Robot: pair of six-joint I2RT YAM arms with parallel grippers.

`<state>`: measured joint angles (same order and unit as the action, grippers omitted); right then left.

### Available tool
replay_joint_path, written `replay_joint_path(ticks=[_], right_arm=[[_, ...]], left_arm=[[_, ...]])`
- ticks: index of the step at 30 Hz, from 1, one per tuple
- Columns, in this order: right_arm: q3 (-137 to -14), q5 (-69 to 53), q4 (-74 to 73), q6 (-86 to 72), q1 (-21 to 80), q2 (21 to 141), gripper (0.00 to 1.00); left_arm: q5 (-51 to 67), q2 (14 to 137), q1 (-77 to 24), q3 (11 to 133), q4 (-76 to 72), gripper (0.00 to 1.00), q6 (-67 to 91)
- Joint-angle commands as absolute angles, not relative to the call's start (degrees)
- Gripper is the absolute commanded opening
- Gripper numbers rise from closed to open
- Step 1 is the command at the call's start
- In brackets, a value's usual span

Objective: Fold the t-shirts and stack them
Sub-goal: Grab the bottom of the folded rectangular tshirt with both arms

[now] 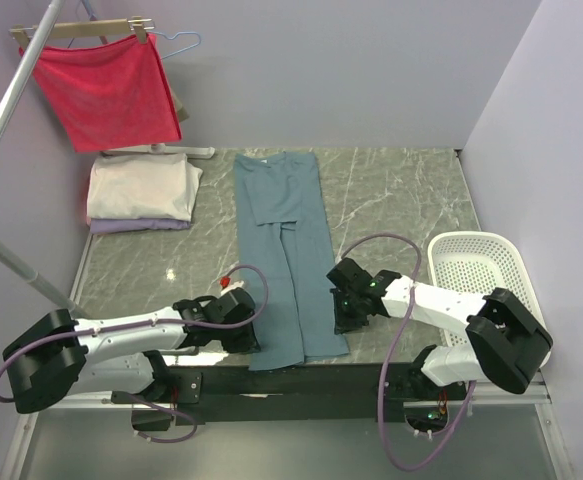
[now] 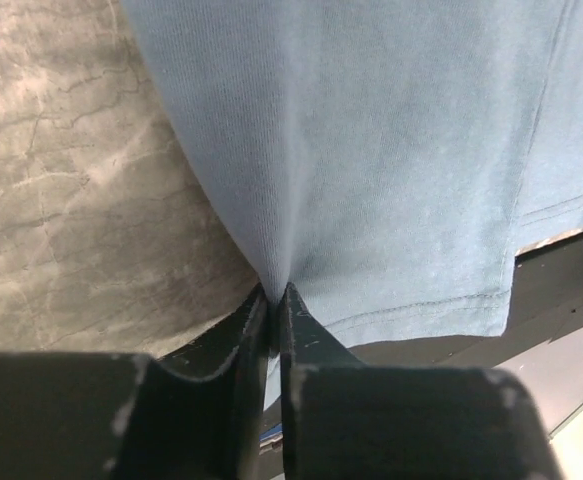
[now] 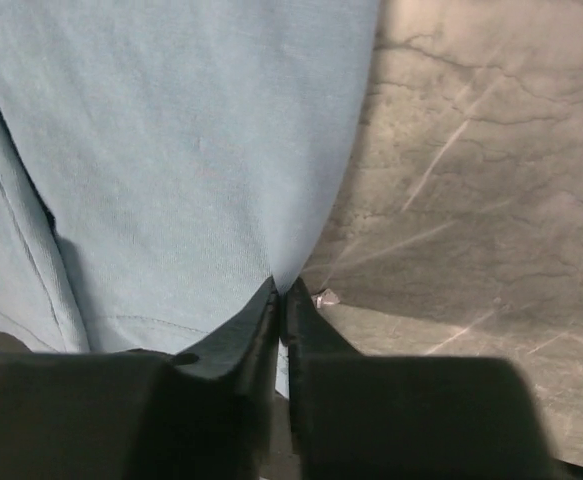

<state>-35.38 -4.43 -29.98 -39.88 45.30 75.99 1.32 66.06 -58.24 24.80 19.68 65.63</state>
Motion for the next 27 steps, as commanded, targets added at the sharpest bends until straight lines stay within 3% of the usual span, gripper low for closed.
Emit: replay_joint_path(ticks=[1,6,14,16,17,19,20,21,23,25,27], right_arm=[[-34.37,1.32,-34.19,-41.92,43.95,77.87,0.02],[-34.63,5.45,-38.23,-44.47,43.68,77.70,0.00],[-34.19,5.80,-39.64,-48.33,43.68,76.11,0.00],[-34.10,6.06,-39.99,-48.69,43.77,75.85,0.00],[-34.10,6.06,-39.82,-48.34,43.77,75.41,0.05],[-34.19,6.42,-39.90,-48.17,43.68,74.80,0.33],[-34.62,7.20,-40.34,-48.25,43.77,73.84,0.46],[-34.80,7.29,-41.21,-48.34,43.77,72.96,0.63],[-34.28,6.86,-41.48,-49.48,43.68,69.20,0.79],[-33.49,6.42,-41.75,-51.14,43.60,65.68,0.83],[-32.87,4.14,-42.36,-51.94,43.59,64.17,0.84]], left_arm=[[-2.64,68.56,-59.06,22.77,30.93,0.10,64.86],[-2.29,67.24,-59.06,21.62,31.73,0.02,66.97],[-2.81,65.48,-59.06,21.71,33.22,0.03,68.90],[-2.90,64.69,-59.15,21.27,33.49,0.07,69.43],[-3.77,63.90,-59.15,21.27,33.49,0.14,69.69],[-4.83,63.46,-59.06,22.41,34.71,0.22,69.44],[-5.44,63.28,-59.15,23.11,35.50,0.45,69.17],[-5.88,63.19,-59.15,24.07,35.94,0.51,69.00],[-5.10,62.41,-59.15,24.43,35.16,0.73,68.20],[-3.35,60.83,-59.24,23.73,33.15,0.99,68.12],[-0.98,59.51,-59.59,22.25,32.00,0.99,68.64]])
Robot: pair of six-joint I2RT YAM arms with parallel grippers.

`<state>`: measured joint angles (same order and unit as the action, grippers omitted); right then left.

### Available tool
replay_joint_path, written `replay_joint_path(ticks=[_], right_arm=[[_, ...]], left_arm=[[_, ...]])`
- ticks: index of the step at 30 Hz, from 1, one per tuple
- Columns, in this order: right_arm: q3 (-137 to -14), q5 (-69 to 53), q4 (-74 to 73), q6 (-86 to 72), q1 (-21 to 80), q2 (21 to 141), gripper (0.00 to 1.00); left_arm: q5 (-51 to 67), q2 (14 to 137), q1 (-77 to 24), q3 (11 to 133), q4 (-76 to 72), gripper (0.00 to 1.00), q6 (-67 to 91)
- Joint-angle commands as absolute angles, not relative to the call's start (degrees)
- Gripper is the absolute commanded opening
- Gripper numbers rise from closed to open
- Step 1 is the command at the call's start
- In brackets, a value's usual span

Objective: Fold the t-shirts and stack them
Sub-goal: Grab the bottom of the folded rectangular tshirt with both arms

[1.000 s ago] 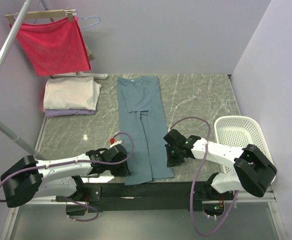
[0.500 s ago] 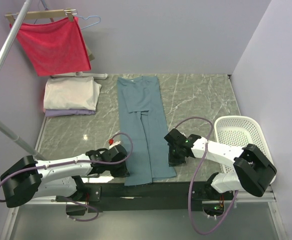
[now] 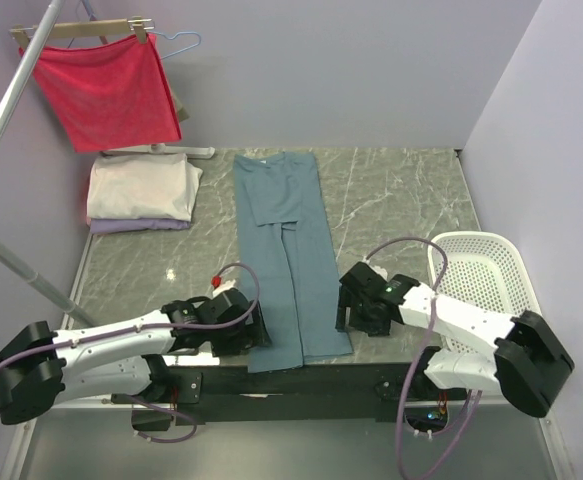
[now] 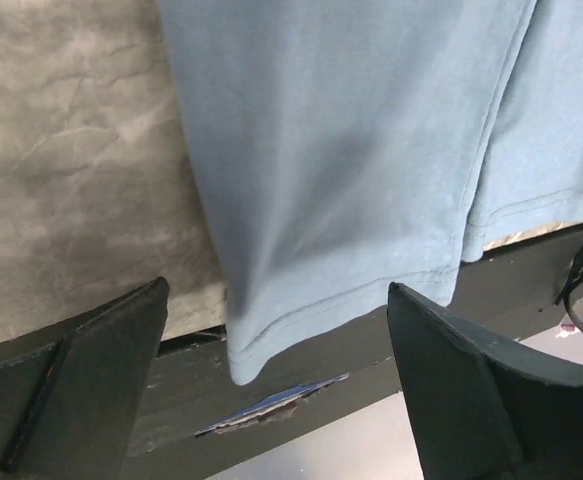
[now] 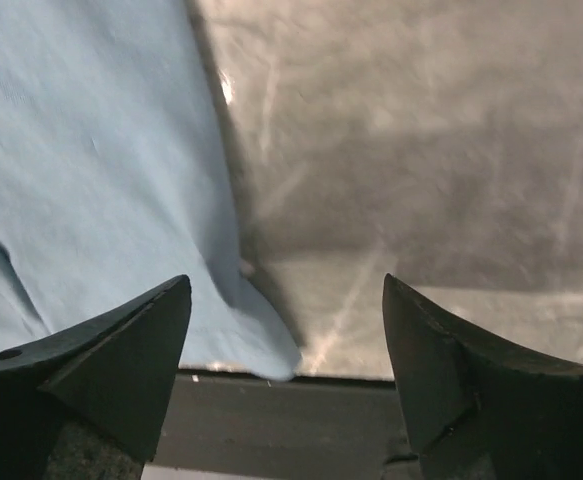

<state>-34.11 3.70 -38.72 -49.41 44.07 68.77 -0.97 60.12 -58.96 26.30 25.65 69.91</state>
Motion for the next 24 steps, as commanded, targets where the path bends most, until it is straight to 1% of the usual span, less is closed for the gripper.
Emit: replay_joint_path(ticks=[1,9,12,16,18,19,21,22,24], right_arm=[[-31.91,3.09,-42.19,-52.47,43.51,63.03,0.84],[-25.40,-3.60,-38.50,-55.02,43.59,57.92,0.81],[-24.44,-5.35,-36.66,-54.58,43.68,58.01,0.79],[-23.65,-6.77,-33.84,-53.97,43.68,59.50,0.76],[-23.29,-7.29,-32.87,-53.97,43.68,60.03,0.74],[-22.86,-7.64,-32.44,-53.88,43.68,60.46,0.73],[-22.50,-8.08,-31.20,-53.62,43.59,60.73,0.70],[-22.50,-8.17,-30.85,-53.44,43.68,61.08,0.69],[-22.32,-8.26,-30.15,-53.35,43.68,61.43,0.66]], left_arm=[[-0.44,57.94,-59.76,21.71,31.56,0.99,69.51],[2.02,50.80,-64.33,17.58,30.68,0.99,74.00],[1.93,51.68,-66.08,17.66,29.19,1.00,74.97],[0.53,57.98,-68.20,19.24,27.95,0.99,75.41],[0.18,60.11,-69.25,20.21,27.43,0.94,75.50],[0.18,61.68,-69.52,20.48,27.25,0.87,75.85],[-1.39,62.84,-69.96,21.18,27.33,0.81,76.29],[-1.67,63.36,-70.05,21.36,27.60,0.71,76.46],[-2.46,63.54,-70.22,21.36,28.12,0.66,77.34]])
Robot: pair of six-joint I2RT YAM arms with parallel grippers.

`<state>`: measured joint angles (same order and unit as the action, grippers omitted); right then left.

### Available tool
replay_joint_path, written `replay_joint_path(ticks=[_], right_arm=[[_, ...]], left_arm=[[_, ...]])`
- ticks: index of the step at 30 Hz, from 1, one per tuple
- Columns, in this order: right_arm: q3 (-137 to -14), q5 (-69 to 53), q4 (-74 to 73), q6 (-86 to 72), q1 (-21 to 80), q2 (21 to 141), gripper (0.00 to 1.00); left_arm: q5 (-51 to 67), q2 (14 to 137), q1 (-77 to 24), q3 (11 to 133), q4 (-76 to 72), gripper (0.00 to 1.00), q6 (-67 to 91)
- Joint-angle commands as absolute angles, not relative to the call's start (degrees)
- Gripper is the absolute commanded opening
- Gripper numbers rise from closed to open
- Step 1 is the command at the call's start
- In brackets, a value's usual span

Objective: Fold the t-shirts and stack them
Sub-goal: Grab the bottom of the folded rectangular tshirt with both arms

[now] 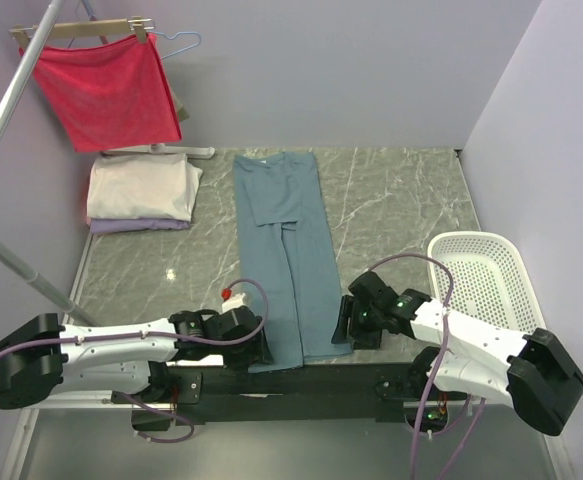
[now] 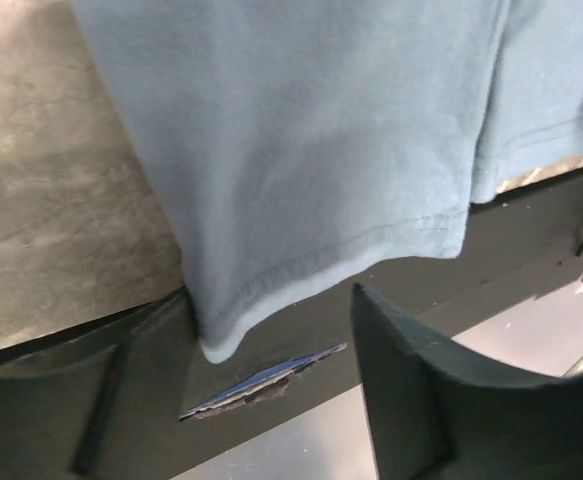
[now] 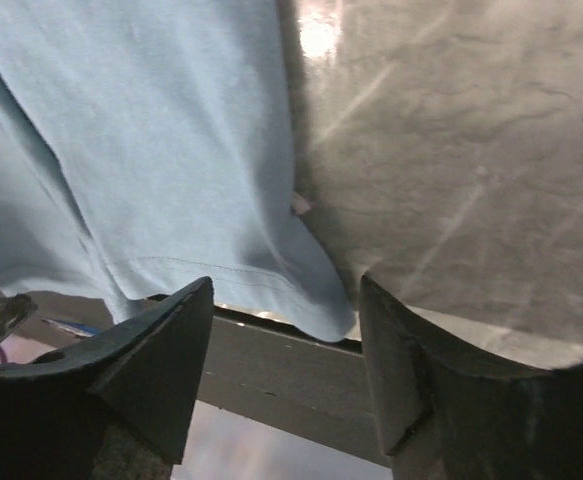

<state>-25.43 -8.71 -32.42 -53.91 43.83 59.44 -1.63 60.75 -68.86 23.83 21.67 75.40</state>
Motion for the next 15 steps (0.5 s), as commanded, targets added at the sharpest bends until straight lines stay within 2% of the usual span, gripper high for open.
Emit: replay_joint_path(ticks=[1,2,3,4,6,7,9,10,15], right_arm=[[-22.24,-8.35,-29.89,-53.18,43.68,61.96,0.63],[-22.15,-8.35,-29.27,-53.09,43.59,62.22,0.56],[-22.06,-8.70,-28.83,-52.82,43.68,62.49,0.53],[-22.06,-8.79,-28.39,-52.65,43.59,63.19,0.47],[-22.32,-9.05,-27.42,-52.21,43.68,63.81,0.35],[-22.50,-8.97,-27.25,-52.12,43.68,64.24,0.25],[-22.76,-9.05,-26.81,-51.68,43.60,64.42,0.12],[-22.85,-8.79,-26.81,-51.51,43.68,63.99,0.01],[-24.34,-6.95,-28.30,-50.72,43.59,56.19,0.00]], left_arm=[[-2.55,63.20,-70.22,21.27,28.21,0.61,77.52],[-2.72,62.93,-70.22,21.01,28.56,0.58,77.78],[-3.16,62.32,-70.22,21.01,28.83,0.53,78.22],[-3.34,61.97,-70.31,20.92,29.09,0.40,78.40],[-3.95,61.18,-70.22,20.92,29.97,0.25,78.75],[-4.13,61.00,-70.22,20.92,30.06,0.13,78.75],[-4.39,60.91,-70.22,21.27,30.50,0.03,78.84],[-5.09,61.00,-70.22,21.53,30.93,0.01,78.75],[-8.87,60.21,-70.22,26.10,34.97,0.01,78.40]])
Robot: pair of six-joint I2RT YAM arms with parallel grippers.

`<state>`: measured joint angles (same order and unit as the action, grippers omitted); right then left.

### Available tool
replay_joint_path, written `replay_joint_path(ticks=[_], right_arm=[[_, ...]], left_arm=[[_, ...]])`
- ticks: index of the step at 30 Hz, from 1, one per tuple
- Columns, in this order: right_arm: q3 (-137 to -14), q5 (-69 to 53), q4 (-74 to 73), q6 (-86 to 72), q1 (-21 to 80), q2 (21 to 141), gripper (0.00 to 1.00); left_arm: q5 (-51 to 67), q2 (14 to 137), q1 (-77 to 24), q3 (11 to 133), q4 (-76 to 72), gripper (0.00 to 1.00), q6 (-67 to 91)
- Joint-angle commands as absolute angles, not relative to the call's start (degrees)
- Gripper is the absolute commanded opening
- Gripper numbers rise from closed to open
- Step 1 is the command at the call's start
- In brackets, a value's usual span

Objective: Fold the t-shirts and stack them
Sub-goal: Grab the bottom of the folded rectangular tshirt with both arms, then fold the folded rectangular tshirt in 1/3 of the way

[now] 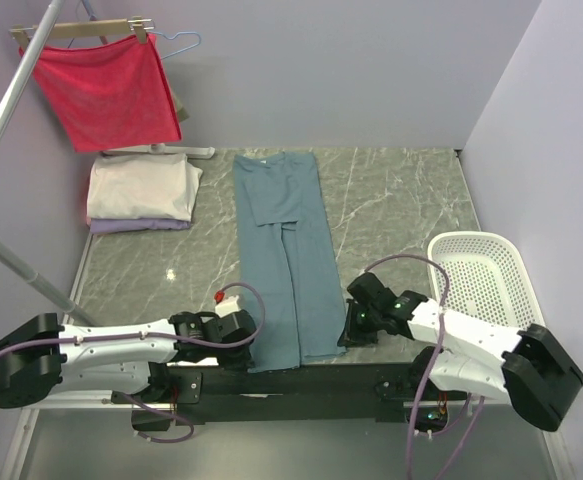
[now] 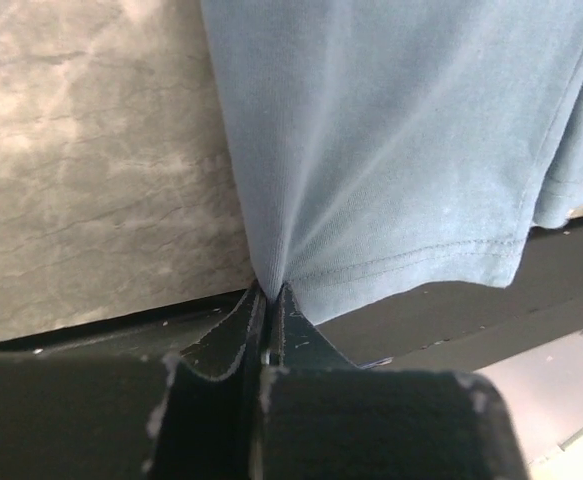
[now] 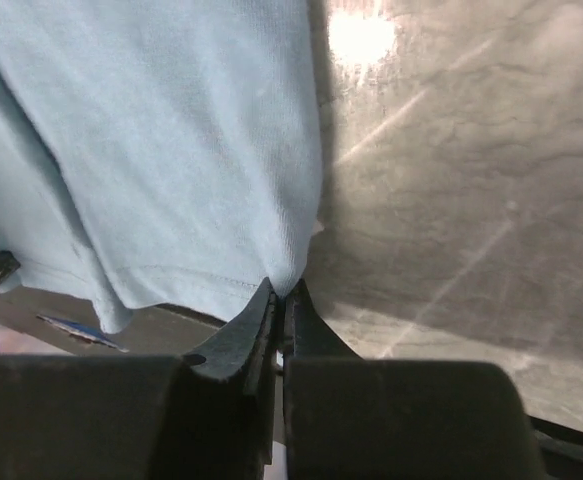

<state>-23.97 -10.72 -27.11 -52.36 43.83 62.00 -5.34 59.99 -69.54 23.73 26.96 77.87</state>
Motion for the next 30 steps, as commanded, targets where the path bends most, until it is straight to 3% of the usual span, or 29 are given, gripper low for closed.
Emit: replay_joint_path(ticks=[1,7,17,30], right_arm=[[-24.87,-6.42,-28.74,-50.71,43.68,54.68,0.00],[-31.02,-1.94,-32.60,-47.73,43.51,50.18,0.00],[-41.04,2.55,-29.36,-39.82,41.49,60.02,0.00],[-56.86,-2.37,-23.73,-29.10,32.44,82.24,0.00]], left_arm=[[-9.92,59.86,-70.22,26.89,36.81,0.01,78.40],[-17.22,56.69,-70.14,33.56,40.78,0.01,78.05],[-26.45,61.17,-65.93,41.22,40.17,0.01,71.03],[-20.48,74.77,-44.66,48.68,22.42,0.01,48.44]])
